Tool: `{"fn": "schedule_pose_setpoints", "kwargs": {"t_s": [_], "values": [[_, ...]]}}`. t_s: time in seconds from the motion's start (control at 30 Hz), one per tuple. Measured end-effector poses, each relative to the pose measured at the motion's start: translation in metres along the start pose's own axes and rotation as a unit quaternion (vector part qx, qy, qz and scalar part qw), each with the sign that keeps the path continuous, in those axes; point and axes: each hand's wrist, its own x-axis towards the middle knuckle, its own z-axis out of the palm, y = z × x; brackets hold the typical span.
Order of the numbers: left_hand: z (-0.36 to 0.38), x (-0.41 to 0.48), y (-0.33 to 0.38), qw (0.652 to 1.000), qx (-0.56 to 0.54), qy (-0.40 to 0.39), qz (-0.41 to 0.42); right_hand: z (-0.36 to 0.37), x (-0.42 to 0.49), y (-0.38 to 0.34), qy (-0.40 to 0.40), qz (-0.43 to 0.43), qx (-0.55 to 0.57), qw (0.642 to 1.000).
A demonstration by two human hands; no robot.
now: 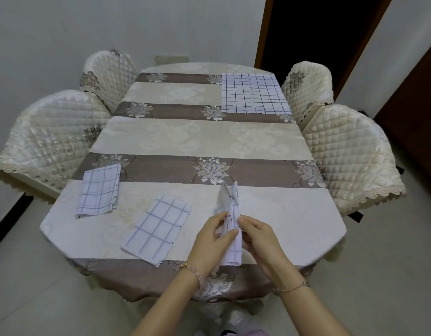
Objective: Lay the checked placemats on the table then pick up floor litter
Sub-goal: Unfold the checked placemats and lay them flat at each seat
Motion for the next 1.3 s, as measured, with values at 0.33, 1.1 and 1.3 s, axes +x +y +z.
{"fn": "schedule_pose_setpoints", "kwargs": {"t_s": [0.33, 1.1, 1.3], "values": [[-0.015, -0.002, -0.009, 0.994, -0.050, 0.096, -0.024, 0.003, -0.005, 0.000, 0.012, -0.007, -0.034, 0.999], [-0.022, -0.016, -0.064, 0.969, 0.193, 0.143, 0.061, -0.057, 0.004, 0.035, 0.047, 0.114, -0.088, 0.988], [0.032, -0.026, -0.054, 0.983, 0.168, -0.056, 0.051, -0.058, -0.017, 0.036, -0.006, 0.089, -0.034, 0.995]]}}
